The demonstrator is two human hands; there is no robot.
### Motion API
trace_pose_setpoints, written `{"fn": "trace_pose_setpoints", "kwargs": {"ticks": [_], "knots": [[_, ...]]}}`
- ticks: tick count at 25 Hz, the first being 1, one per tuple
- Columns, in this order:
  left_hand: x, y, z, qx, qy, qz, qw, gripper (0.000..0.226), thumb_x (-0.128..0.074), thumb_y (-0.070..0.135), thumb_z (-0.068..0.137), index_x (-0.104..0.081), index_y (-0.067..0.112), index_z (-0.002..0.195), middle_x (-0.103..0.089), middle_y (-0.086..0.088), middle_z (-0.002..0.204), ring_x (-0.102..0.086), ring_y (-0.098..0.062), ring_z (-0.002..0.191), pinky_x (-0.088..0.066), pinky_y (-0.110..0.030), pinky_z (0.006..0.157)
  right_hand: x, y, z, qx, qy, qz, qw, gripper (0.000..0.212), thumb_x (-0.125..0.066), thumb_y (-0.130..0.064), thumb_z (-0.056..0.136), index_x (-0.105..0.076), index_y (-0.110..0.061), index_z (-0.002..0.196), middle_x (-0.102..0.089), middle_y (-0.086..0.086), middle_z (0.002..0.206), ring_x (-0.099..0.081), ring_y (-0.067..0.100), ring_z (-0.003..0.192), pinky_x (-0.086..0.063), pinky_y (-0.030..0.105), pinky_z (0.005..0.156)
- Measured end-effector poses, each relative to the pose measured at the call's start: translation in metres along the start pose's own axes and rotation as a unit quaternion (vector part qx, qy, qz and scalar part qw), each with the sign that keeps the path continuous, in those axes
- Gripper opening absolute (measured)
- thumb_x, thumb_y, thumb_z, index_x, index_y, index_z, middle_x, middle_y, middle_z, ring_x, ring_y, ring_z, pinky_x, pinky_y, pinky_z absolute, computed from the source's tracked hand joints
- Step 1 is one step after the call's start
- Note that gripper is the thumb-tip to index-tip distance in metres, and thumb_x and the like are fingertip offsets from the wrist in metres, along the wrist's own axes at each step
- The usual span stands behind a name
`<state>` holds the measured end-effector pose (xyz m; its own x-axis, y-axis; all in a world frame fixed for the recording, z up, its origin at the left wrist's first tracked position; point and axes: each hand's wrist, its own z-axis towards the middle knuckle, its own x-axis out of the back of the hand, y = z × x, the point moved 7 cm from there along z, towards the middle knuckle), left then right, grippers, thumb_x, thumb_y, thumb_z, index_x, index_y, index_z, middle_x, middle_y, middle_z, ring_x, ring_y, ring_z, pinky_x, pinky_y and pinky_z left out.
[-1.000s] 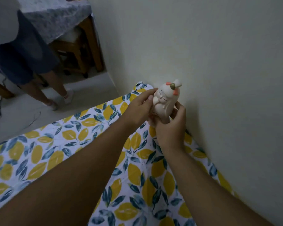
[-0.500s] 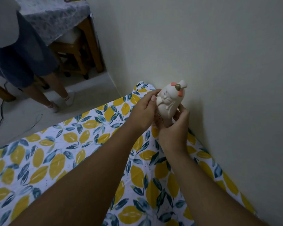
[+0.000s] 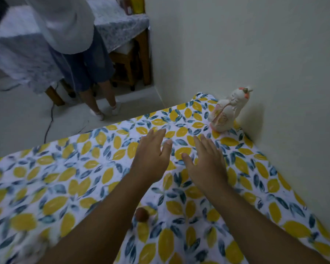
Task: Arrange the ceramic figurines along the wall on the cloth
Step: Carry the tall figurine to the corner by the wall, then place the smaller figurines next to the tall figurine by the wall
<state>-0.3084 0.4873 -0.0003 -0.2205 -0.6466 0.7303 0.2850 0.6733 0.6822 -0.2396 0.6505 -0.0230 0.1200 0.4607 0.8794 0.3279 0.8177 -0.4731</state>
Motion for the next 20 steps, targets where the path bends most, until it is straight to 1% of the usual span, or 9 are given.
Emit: {"fn": "trace_pose_setpoints", "kwargs": {"ticks": [4, 9, 14, 15, 16, 17, 18, 19, 20], "knots": [[0.069, -0.064, -0.104, 0.051, 0.037, 0.057, 0.996, 0.057, -0.033, 0.051, 0.101, -0.036, 0.021, 0.149, -0.034, 0.000, 0.157, -0.013, -0.017, 0.149, -0.006, -0.041, 0.120, -0.052, -0.088, -0.067, 0.082, -0.064, -0.053, 0.993, 0.073, -0.035, -0.067, 0.097, -0.020, -0.032, 0.159, -0.009, -0.006, 0.170, -0.003, 0.016, 0.156, -0.003, 0.047, 0.126], [0.119, -0.140, -0.202, 0.129, 0.045, 0.097, 0.986, 0.063, -0.029, 0.056, 0.100, -0.029, 0.023, 0.153, -0.022, 0.001, 0.162, -0.005, -0.016, 0.150, -0.002, -0.042, 0.120, -0.112, -0.175, -0.139, 0.176, -0.125, -0.078, 0.973, 0.071, -0.037, -0.064, 0.099, -0.019, -0.031, 0.159, -0.010, -0.003, 0.171, -0.002, 0.018, 0.157, 0.000, 0.046, 0.125], [0.149, -0.199, -0.259, 0.215, 0.059, 0.199, 0.954, 0.070, -0.033, 0.056, 0.097, -0.021, 0.019, 0.155, -0.015, -0.008, 0.163, -0.004, -0.026, 0.150, -0.006, -0.046, 0.120, -0.168, -0.226, -0.187, 0.235, -0.188, -0.100, 0.948, 0.070, -0.042, -0.054, 0.101, -0.016, -0.028, 0.160, -0.008, 0.001, 0.171, -0.003, 0.021, 0.157, -0.008, 0.046, 0.126], [0.151, -0.209, -0.268, 0.235, 0.048, 0.219, 0.946, 0.073, -0.037, 0.054, 0.097, -0.016, 0.016, 0.155, -0.014, -0.011, 0.163, -0.006, -0.029, 0.150, -0.009, -0.047, 0.120, -0.180, -0.232, -0.193, 0.242, -0.208, -0.097, 0.943, 0.070, -0.046, -0.049, 0.101, -0.016, -0.026, 0.160, -0.009, 0.001, 0.171, -0.004, 0.022, 0.157, -0.013, 0.046, 0.126], [0.151, -0.218, -0.276, 0.254, 0.032, 0.224, 0.940, 0.075, -0.042, 0.049, 0.097, -0.010, 0.015, 0.156, -0.014, -0.014, 0.163, -0.011, -0.032, 0.149, -0.018, -0.046, 0.118, -0.192, -0.235, -0.198, 0.242, -0.231, -0.091, 0.938, 0.071, -0.049, -0.044, 0.101, -0.015, -0.025, 0.160, -0.009, 0.002, 0.171, -0.007, 0.023, 0.156, -0.019, 0.045, 0.124], [0.149, -0.226, -0.282, 0.272, 0.021, 0.206, 0.940, 0.077, -0.048, 0.040, 0.098, -0.004, 0.017, 0.156, -0.015, -0.017, 0.162, -0.021, -0.035, 0.145, -0.033, -0.044, 0.111, -0.204, -0.237, -0.202, 0.235, -0.255, -0.085, 0.934, 0.072, -0.053, -0.038, 0.101, -0.016, -0.022, 0.160, -0.008, 0.002, 0.171, -0.009, 0.023, 0.156, -0.025, 0.044, 0.123], [0.146, -0.230, -0.286, 0.286, 0.014, 0.177, 0.941, 0.082, -0.054, 0.029, 0.097, 0.002, 0.020, 0.156, -0.017, -0.019, 0.161, -0.034, -0.036, 0.138, -0.045, -0.040, 0.097, -0.215, -0.238, -0.204, 0.224, -0.273, -0.081, 0.932, 0.072, -0.056, -0.031, 0.101, -0.017, -0.020, 0.160, -0.008, 0.003, 0.171, -0.010, 0.024, 0.156, -0.028, 0.043, 0.121], [0.144, -0.233, -0.289, 0.294, 0.011, 0.149, 0.944, 0.089, -0.059, 0.018, 0.095, 0.005, 0.023, 0.156, -0.016, -0.019, 0.160, -0.042, -0.036, 0.131, -0.050, -0.036, 0.084, -0.223, -0.238, -0.206, 0.217, -0.278, -0.079, 0.932, 0.071, -0.058, -0.022, 0.101, -0.019, -0.018, 0.160, -0.007, 0.004, 0.171, -0.011, 0.024, 0.156, -0.030, 0.042, 0.121], [0.141, -0.234, -0.288, 0.294, 0.008, 0.135, 0.946, 0.095, -0.063, 0.011, 0.092, 0.007, 0.024, 0.155, -0.013, -0.020, 0.160, -0.046, -0.036, 0.128, -0.051, -0.035, 0.078, -0.228, -0.237, -0.207, 0.214, -0.270, -0.078, 0.936, 0.071, -0.059, -0.011, 0.099, -0.022, -0.017, 0.159, -0.008, 0.005, 0.171, -0.012, 0.025, 0.156, -0.030, 0.041, 0.120]]}}
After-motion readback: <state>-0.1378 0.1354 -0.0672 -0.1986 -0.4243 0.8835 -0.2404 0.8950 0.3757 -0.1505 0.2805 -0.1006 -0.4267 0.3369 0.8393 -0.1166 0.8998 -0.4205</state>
